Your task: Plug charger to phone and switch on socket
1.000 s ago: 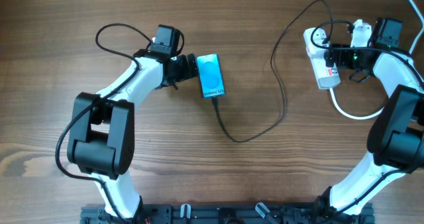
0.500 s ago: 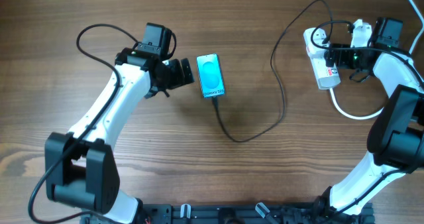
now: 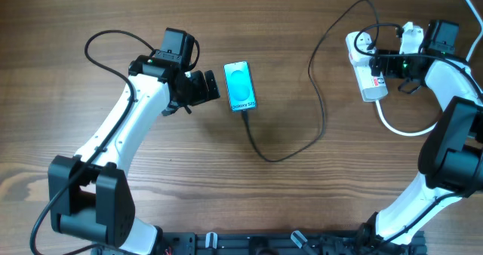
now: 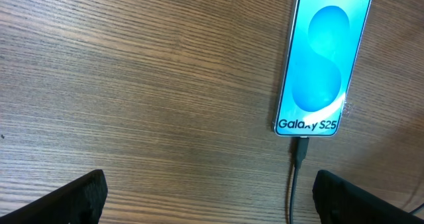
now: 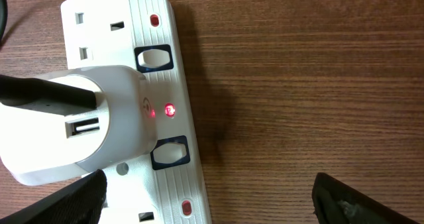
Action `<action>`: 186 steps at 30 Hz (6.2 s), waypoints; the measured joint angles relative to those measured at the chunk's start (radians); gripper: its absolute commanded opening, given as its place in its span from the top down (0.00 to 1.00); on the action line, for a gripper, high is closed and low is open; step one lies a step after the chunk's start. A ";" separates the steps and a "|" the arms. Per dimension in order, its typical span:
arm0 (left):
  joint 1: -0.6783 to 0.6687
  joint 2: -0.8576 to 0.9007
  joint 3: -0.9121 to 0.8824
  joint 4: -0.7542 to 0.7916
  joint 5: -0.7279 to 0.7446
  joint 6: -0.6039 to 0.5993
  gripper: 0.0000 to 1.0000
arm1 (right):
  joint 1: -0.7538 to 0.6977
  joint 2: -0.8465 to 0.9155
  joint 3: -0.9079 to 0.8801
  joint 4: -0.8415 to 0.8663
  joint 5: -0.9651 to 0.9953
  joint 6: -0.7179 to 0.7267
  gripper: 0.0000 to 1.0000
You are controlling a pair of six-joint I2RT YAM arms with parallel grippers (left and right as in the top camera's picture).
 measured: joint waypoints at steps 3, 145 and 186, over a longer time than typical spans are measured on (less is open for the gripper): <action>0.000 0.000 0.000 -0.001 0.000 0.000 0.00 | 0.000 0.000 0.000 0.000 0.000 0.000 0.00; 0.137 -1.566 -1.268 0.818 -0.016 0.174 0.00 | 0.000 0.000 -0.002 0.004 0.000 0.000 0.00; 0.231 -1.678 -1.268 0.818 -0.024 0.365 0.00 | 0.000 0.000 -0.002 0.004 0.000 0.000 0.00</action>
